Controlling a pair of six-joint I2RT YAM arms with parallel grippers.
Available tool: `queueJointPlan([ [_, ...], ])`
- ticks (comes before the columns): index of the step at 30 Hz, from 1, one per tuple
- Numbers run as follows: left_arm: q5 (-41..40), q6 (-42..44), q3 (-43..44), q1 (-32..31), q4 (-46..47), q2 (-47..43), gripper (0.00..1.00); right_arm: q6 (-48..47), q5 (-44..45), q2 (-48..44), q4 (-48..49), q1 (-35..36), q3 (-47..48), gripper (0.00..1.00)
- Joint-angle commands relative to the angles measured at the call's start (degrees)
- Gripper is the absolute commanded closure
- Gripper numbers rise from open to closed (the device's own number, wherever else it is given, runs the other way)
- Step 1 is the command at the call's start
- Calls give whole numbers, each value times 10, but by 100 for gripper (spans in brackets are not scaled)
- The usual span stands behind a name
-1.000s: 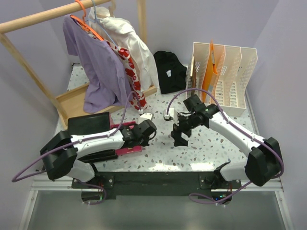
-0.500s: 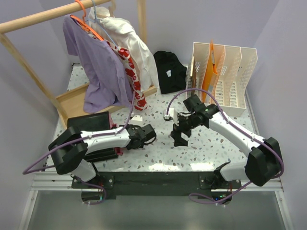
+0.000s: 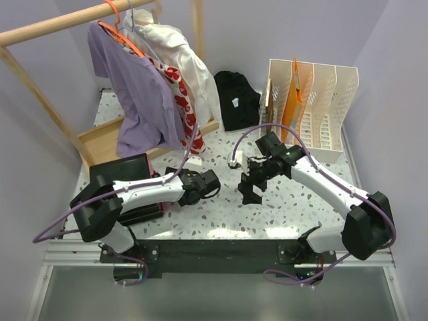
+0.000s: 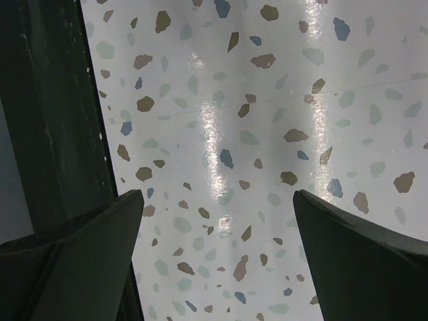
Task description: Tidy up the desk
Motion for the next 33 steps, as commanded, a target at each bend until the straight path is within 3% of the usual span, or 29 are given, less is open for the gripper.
queueJointPlan([
  [1,45,98,6,-2,72,-72,16,1,-2,-13,3,-2,10,1],
  [5,99,137,-23,-1,139,-111,31,0,-2,-13,3,-2,10,1],
  [8,101,133,-32,5,160,-99,61,0,-2,-12,3,-2,10,1],
  [11,108,130,-40,24,183,-66,82,0,-2,-14,3,-2,10,1],
  [19,66,78,-31,78,169,5,79,0,-2,-16,3,-3,10,1],
  [24,48,61,-49,96,166,15,62,-1,-2,-18,2,-4,10,1],
  [28,49,48,-73,101,160,10,57,-2,-2,-18,2,-4,10,1],
  [33,18,-1,-83,104,109,-1,41,-2,-4,-19,2,-4,10,1],
])
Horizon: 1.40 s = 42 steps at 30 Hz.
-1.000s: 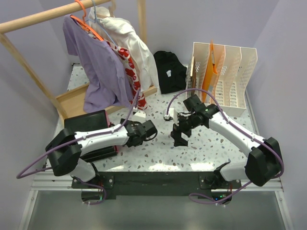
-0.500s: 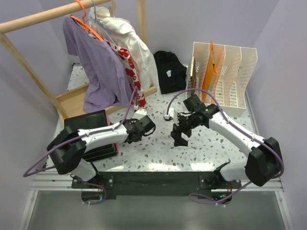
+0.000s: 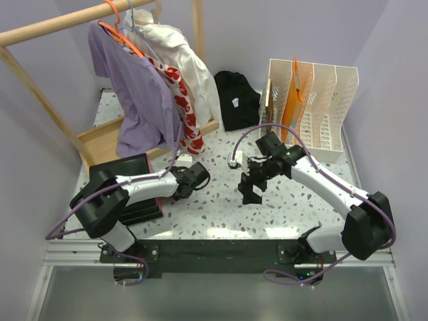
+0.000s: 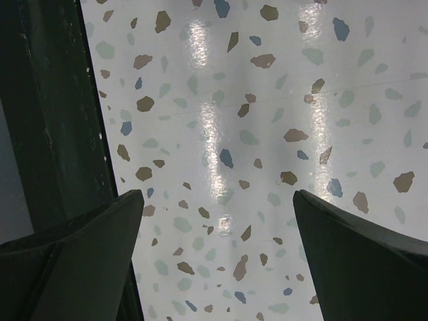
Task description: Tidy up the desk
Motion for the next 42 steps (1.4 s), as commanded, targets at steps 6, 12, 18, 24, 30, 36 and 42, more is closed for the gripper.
queueJointPlan([
  [6,11,8,-3,6,-12,-65,43,-2,-5,-19,1,-4,10,1],
  [12,226,172,-5,5,88,-152,40,-3,9,-17,4,-5,8,1],
  [18,303,216,16,5,114,-248,25,0,31,-30,12,-12,6,1],
  [24,232,238,47,7,100,-349,14,22,96,-91,23,-16,13,1],
  [30,112,255,48,16,101,-432,0,88,267,-211,56,-16,29,1],
  [36,75,262,70,24,110,-464,0,214,549,-298,122,-30,78,1],
  [42,88,278,91,24,113,-492,0,236,689,-284,142,-55,140,1],
])
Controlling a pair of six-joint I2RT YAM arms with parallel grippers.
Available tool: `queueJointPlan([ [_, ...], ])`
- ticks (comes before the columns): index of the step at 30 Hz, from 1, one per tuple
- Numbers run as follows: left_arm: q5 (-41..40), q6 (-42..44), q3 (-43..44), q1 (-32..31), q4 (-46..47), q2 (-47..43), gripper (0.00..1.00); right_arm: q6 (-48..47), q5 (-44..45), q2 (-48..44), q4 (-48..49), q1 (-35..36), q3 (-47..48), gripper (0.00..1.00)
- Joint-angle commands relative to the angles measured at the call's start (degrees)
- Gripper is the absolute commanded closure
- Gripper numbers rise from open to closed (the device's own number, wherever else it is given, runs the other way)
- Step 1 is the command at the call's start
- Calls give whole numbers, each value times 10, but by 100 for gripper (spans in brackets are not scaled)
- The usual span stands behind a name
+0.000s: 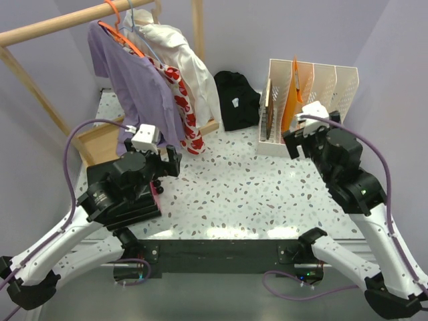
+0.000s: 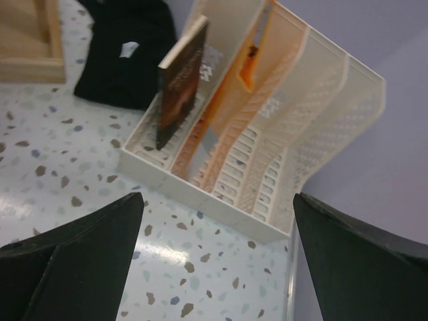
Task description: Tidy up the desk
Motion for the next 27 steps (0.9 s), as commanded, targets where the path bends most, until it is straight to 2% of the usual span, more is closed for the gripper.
queueJointPlan([
  [1,-13,25,42,2,19,-23,0,45,152,11,43,-26,41,1],
  [5,-10,28,55,2,1,-43,0,92,152,8,38,-53,65,1],
  [14,0,37,60,2,-12,-63,0,126,121,-8,10,-81,85,1],
  [26,17,39,67,2,-14,-58,0,139,72,-20,-5,-101,88,1],
  [27,19,39,68,1,-14,-57,0,126,47,-20,-4,-104,89,1],
])
